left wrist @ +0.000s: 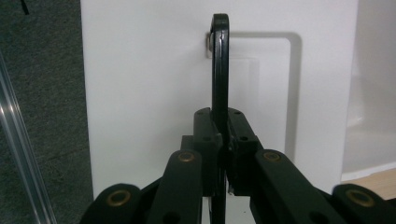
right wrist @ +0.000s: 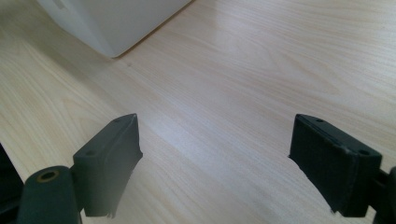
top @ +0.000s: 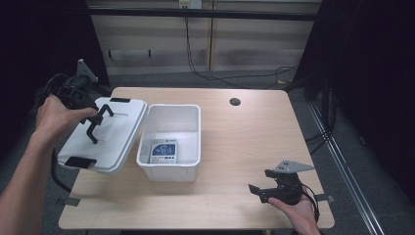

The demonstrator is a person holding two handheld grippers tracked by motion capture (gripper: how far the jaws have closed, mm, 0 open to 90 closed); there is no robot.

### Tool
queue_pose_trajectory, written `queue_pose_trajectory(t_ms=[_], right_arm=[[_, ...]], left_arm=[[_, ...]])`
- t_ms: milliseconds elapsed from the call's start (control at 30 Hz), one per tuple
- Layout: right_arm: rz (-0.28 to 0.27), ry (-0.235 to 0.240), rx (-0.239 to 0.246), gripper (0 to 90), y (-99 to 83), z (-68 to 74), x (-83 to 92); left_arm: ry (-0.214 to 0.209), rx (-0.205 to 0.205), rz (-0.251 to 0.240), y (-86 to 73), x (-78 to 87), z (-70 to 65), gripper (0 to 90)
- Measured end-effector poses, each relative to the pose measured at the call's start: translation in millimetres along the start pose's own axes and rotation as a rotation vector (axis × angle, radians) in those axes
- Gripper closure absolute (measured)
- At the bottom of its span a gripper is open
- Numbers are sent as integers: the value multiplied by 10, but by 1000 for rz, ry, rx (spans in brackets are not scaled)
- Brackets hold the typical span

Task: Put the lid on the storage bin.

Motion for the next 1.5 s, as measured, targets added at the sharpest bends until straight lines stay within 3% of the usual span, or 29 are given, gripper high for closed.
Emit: queue_pose_trajectory(t_ms=[233,433,1033,1200,1333,1500], right_arm=[[4,-1,1,153,-3,2,-2],[2,2,3,152,-3,7,0],[1,9,-2,148,0,13,0],[1,12,-1,146,-1,14,-1],[1,10,-4,146,0,11,-3],[3,13,-5,145,-1,14,-7]], left_arm=[[-20,-14,-12,60,30,-146,849],[-28,-52,-9,104,64,-303,849],[-75,-91,9,210,-6,-711,849],[-80,-96,20,232,-47,-816,849],[-100,-75,7,254,-87,-897,849],[-87,-51,13,258,-149,-961,849]])
Point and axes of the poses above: each handheld gripper's, and its own axes: x roughly backward along the jaws, y roughly out of its top, z roughly to its left, the point moved 8 cm from there along -x, roughly forward along the jaws, and after that the axes turned 9 degrees about -z, right-handed, at the moved point
